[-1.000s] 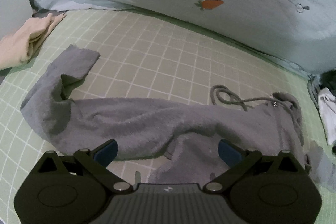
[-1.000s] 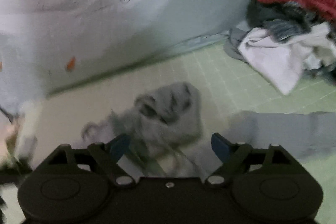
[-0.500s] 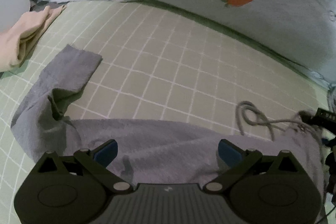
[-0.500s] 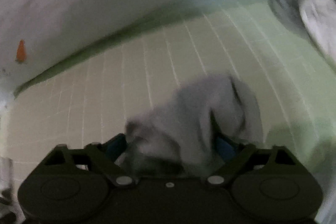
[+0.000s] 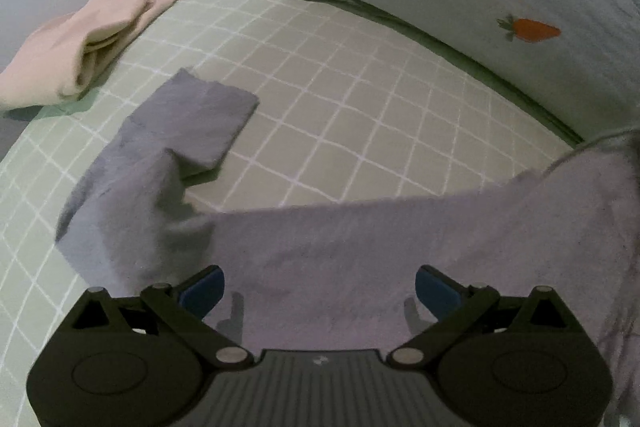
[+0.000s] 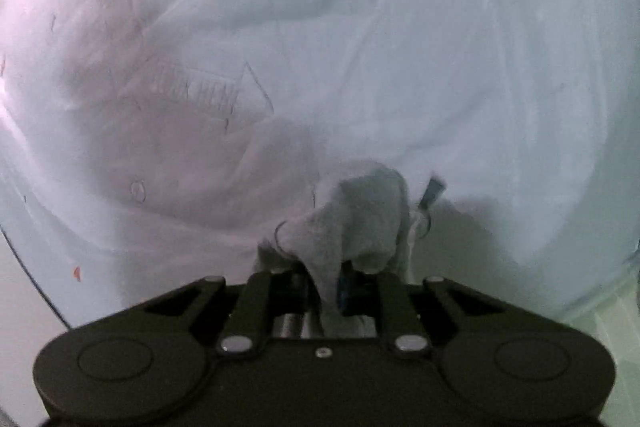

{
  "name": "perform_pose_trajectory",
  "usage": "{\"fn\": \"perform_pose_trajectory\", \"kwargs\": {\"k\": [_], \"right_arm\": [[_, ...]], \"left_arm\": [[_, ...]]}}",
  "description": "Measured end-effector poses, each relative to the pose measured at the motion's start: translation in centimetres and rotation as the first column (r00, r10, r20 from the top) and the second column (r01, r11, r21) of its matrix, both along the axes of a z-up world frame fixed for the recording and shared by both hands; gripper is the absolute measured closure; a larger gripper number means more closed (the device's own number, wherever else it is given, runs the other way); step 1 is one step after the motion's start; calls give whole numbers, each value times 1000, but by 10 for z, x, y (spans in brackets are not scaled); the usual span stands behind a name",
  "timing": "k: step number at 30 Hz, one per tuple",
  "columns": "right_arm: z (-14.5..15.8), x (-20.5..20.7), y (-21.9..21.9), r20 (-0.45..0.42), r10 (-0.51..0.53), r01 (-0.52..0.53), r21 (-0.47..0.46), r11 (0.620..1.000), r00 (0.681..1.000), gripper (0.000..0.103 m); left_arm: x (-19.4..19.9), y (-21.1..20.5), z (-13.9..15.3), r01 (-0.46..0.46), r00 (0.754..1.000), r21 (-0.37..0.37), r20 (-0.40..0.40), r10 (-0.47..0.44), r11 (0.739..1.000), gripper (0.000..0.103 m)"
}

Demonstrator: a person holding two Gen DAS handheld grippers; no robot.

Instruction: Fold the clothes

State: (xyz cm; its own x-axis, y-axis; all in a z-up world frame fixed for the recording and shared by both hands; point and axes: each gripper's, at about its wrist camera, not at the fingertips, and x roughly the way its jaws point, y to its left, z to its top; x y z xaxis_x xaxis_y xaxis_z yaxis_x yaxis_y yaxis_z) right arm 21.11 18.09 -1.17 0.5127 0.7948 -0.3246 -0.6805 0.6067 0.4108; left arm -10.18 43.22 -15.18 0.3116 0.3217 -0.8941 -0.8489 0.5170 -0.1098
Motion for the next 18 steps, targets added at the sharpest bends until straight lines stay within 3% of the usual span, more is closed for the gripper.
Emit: {"fn": "perform_pose_trajectory", "kwargs": {"k": [1,2,3,5,8,12,18], "right_arm": [[-5,-1,2,7,-13,13,-37,999,1000,70],[-20,1,9,-15,-17,15,-149,989,1000,43],[-36,0,14,-46,-12,-1,-261,965,999,34],[-73,-7,15,-92,-14,-27,-432,901,996,36],[-112,-25,-3,-165,-62,-34,-525,850,984,33],[-138,-40,-32,-252,-140,-18,-536,844,958,27],[-153,-16,-49,-324,-203,25,-480,877,924,24]], "left_arm": [[-1,0,0,-5,1000,-3,-2,5,1000,2],[-2,0,-1,-9,1000,-5,-4,9,1000,2],[-2,-1,0,-9,1000,-6,-5,9,1000,2],[-2,-3,0,-1,1000,-4,-9,1,1000,2],[0,-5,2,16,1000,10,-19,-16,1000,2],[3,-3,-2,20,999,8,-40,-20,1000,2],[14,-3,-7,43,997,4,-56,-43,999,2]]}}
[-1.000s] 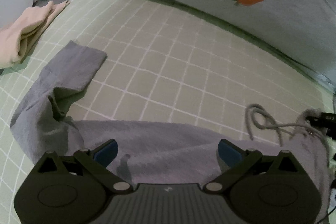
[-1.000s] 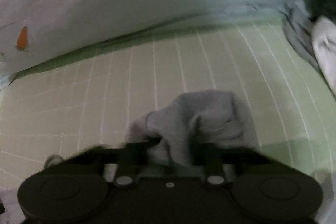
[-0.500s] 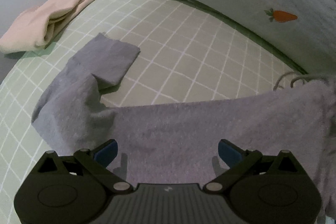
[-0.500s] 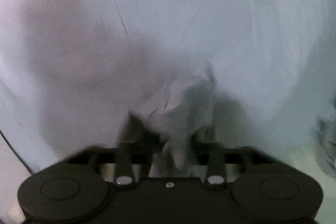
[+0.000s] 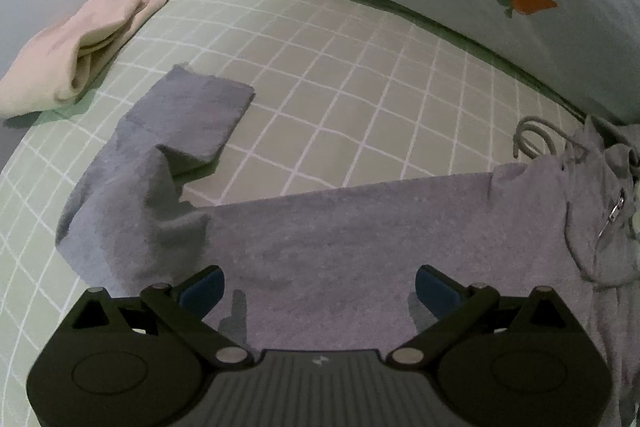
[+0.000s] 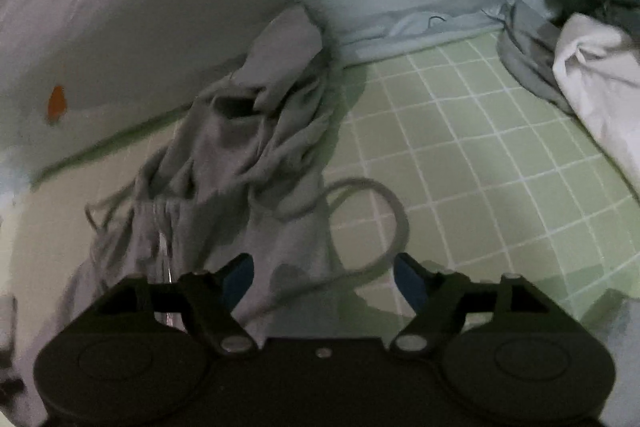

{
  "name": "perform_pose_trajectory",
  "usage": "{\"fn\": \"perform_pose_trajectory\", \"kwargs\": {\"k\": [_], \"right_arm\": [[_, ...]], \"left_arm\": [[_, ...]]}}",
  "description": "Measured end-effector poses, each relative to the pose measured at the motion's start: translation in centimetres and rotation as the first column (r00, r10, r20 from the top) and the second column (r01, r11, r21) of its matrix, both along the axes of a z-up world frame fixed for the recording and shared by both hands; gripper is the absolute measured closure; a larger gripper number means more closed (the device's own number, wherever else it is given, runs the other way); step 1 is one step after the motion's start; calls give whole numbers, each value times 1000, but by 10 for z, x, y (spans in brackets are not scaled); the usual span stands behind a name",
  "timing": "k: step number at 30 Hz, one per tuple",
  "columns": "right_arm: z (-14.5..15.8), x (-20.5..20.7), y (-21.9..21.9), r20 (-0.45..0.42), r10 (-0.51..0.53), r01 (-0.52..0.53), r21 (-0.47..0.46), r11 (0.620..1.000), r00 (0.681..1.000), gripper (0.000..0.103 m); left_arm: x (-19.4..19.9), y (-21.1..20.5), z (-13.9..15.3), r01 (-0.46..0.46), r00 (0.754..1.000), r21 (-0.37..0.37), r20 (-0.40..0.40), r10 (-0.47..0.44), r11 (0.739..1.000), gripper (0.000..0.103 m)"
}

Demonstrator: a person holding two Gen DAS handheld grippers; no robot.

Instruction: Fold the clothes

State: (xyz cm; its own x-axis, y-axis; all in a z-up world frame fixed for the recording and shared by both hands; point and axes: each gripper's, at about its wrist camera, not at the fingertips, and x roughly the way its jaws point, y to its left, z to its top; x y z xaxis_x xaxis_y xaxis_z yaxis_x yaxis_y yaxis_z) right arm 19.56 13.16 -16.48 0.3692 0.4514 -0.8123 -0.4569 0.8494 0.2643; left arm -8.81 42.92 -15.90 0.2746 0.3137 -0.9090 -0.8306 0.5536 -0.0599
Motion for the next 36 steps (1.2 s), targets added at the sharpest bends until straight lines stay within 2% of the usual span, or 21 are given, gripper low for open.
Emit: {"fn": "perform_pose_trajectory", "kwargs": {"k": [4,8,10,11,13,15,18,24,25,26,27,28,29,30,32,33,36], "right_arm": [[0,30,15,-20,-27,28,71,997,999,24],[-6,59,44,-33,-8,11,77,997,999,26],[-12,66,61,-57,55,-51,76,996,997,38],[-15,69,70,-58,84,-80,68,994,995,49],[-15,67,88,-8,129,-129,13,992,992,57],[-15,69,103,33,164,-163,-25,986,986,84],[-17,87,123,34,199,-198,-14,980,979,91],[-17,107,157,85,240,-237,-47,970,967,91],[-16,108,157,76,236,-234,-43,971,969,88],[-13,108,152,63,229,-227,-37,973,971,77],[-9,107,147,57,220,-219,-29,975,974,62],[-3,104,136,69,207,-206,-12,978,976,52],[6,97,120,95,191,-192,7,981,977,32],[15,90,104,122,171,-176,24,984,978,20],[33,71,61,186,100,-111,49,993,978,11],[39,62,38,203,51,-64,57,996,978,0],[43,28,-28,204,-81,73,47,996,976,0]], "left_arm": [[5,1,-8,-1,1000,-14,-15,1,1000,2],[8,3,-19,-16,999,-31,-36,15,999,2],[8,5,-24,-24,999,-39,-46,22,999,2],[8,5,-26,-28,998,-42,-52,26,999,2],[9,7,-31,-37,997,-46,-65,34,998,2],[10,7,-34,-35,997,-37,-77,32,999,1],[13,7,-35,-13,996,-12,-92,12,1000,0],[14,14,-34,-28,996,-13,-86,27,1000,0],[15,15,-35,-33,996,-17,-88,31,999,0],[14,14,-33,-35,996,-18,-89,34,999,0],[14,13,-31,-37,995,-19,-89,35,999,0],[13,10,-28,-33,996,-13,-83,32,999,0],[11,7,-24,-26,997,-4,-74,26,1000,0],[10,4,-20,-20,998,5,-66,20,1000,0],[6,-5,-11,1,999,18,-44,0,1000,0],[4,-11,-7,13,999,23,-30,-12,1000,0],[-1,-28,3,47,999,12,16,-47,999,0]]}}
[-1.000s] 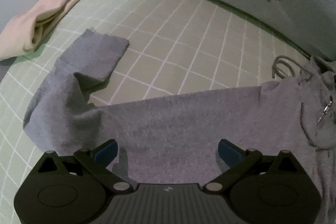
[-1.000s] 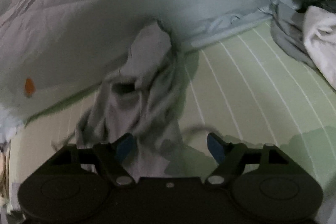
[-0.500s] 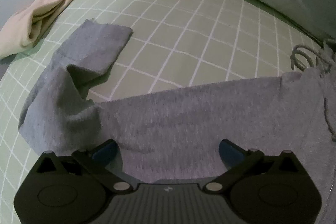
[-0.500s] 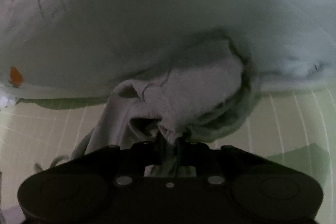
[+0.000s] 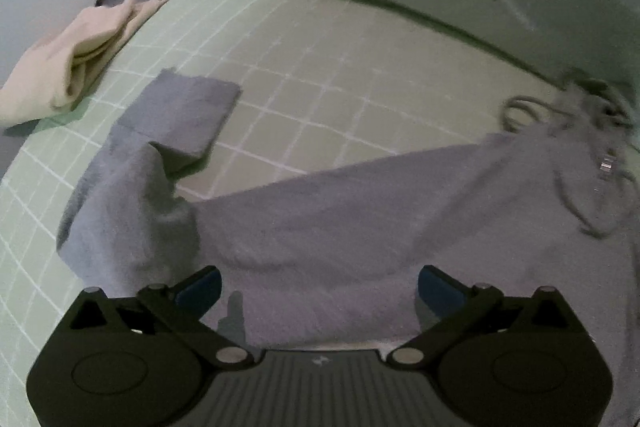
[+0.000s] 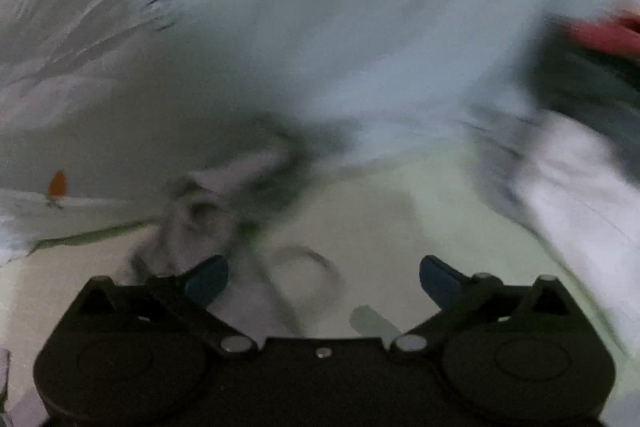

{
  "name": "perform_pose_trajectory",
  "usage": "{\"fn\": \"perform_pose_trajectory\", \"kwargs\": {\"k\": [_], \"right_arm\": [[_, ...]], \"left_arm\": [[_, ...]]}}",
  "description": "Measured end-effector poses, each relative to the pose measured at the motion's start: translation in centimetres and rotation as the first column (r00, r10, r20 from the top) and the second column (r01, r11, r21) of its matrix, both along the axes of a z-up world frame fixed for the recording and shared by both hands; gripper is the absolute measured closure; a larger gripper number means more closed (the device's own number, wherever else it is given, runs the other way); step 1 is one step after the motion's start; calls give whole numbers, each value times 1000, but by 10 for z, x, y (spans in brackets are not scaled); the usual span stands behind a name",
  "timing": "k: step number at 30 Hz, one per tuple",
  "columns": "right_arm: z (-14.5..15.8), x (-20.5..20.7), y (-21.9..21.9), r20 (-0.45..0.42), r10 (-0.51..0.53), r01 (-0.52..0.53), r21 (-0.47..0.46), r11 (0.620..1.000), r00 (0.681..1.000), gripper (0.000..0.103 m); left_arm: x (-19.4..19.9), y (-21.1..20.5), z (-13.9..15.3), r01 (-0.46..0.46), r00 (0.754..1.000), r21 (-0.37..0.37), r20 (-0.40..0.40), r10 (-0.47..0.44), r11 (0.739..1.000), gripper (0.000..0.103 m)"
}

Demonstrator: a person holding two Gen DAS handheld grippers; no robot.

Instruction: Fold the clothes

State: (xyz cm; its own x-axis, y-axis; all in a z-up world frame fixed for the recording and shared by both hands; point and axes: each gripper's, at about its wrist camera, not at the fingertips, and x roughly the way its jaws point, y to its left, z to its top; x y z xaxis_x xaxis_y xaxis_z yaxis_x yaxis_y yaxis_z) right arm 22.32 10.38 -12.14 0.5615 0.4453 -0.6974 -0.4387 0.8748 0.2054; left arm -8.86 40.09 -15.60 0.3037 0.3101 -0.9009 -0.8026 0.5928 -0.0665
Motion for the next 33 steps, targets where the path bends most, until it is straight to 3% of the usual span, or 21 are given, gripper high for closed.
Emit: {"fn": "perform_pose_trajectory", "kwargs": {"k": [4,8,12,17,24,26,31,33], "right_arm": [[-26,-50,-81,-83,-137,131,-71,989,987,0],[-61,-91,-144,-175,-231,206,-150,967,957,0],[-75,-120,-186,-142,-219,190,-191,963,965,0],[-78,-107,-218,-92,-229,202,-237,950,969,0],[-80,-59,-282,-107,-344,340,-53,939,933,0],[-82,-46,-293,-94,-363,360,-42,932,927,0],[-90,-32,-276,-15,-260,253,-187,949,965,0],[-93,-30,-275,6,-233,230,-189,955,972,3]], "left_arm": [[-3,-37,11,71,996,-32,56,-69,997,0],[-4,-89,22,154,985,-15,76,-153,988,0],[-7,-140,30,206,974,-11,97,-204,979,0],[-9,-194,40,237,967,16,96,-238,971,0],[-14,-245,51,198,973,57,111,-203,979,0],[-12,-253,53,178,978,59,103,-183,982,0],[-8,-271,58,162,980,57,107,-167,985,0],[-5,-278,60,166,980,66,100,-172,984,0]]}}
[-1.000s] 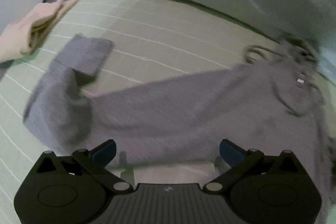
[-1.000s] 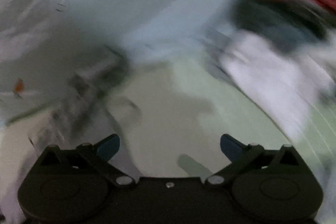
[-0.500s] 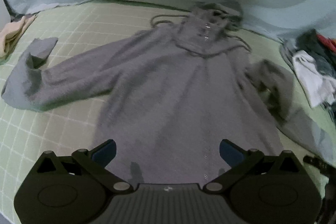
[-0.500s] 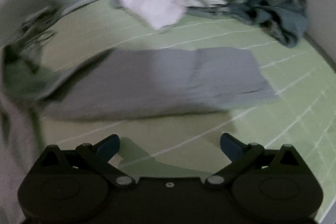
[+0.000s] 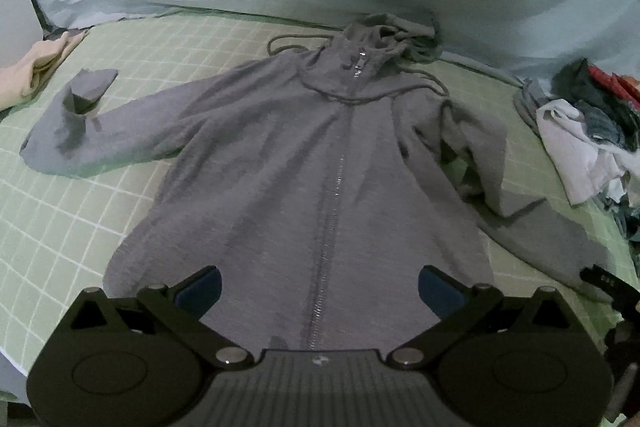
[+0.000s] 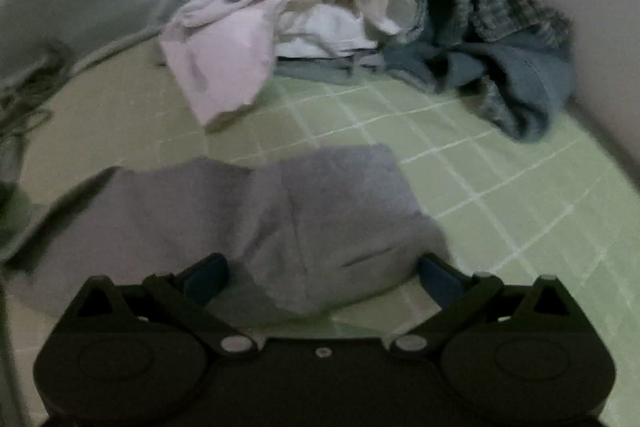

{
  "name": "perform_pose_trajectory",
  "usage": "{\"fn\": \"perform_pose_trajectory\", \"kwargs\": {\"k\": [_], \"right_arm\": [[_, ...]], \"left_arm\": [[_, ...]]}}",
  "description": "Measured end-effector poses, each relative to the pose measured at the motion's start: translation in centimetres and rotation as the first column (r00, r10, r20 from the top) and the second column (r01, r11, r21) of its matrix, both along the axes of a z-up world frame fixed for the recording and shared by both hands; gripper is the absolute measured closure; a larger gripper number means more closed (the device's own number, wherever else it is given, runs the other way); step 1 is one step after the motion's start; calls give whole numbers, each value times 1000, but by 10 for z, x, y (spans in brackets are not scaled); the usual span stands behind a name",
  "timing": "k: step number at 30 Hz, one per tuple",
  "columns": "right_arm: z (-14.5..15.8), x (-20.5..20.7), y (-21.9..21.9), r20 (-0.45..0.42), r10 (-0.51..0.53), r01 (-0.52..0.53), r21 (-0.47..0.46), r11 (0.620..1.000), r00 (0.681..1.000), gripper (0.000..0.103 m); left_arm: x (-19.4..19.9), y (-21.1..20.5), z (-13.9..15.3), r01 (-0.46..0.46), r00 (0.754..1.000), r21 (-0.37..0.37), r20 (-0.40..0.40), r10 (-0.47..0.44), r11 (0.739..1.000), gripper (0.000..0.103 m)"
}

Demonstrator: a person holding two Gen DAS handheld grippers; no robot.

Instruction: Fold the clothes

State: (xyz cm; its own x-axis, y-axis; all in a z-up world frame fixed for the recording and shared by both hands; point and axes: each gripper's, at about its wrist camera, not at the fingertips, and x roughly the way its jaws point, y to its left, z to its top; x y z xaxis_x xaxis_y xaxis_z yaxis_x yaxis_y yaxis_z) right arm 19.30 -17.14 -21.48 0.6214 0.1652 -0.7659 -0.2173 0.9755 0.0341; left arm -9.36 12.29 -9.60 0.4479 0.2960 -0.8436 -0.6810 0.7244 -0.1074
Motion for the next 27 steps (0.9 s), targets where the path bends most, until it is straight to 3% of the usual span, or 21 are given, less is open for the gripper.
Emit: {"fn": "perform_pose_trajectory", "kwargs": {"k": [1,3,6,12,18,27], "right_arm": [[0,-2,-2,19,7,-7,3,1000,1000,8],[2,-8,-7,73,37,-38,17,999,997,54],[3,-13,-20,95,72,-76,37,996,993,78],[4,-12,-66,118,-71,74,-22,997,990,78],[4,-13,-122,124,-232,241,-63,969,965,78],[4,-27,-147,136,-258,274,-120,954,957,77]], "left_arm": [[1,-4,1,2,1000,5,-3,-2,1000,0],[5,-11,2,9,1000,9,-2,-9,1000,0],[12,-20,0,25,1000,12,-6,-25,1000,0],[29,-37,0,70,998,14,-6,-70,997,0],[38,-50,-4,114,993,7,-22,-113,993,0],[40,-58,-6,155,987,0,-30,-155,988,0]]}}
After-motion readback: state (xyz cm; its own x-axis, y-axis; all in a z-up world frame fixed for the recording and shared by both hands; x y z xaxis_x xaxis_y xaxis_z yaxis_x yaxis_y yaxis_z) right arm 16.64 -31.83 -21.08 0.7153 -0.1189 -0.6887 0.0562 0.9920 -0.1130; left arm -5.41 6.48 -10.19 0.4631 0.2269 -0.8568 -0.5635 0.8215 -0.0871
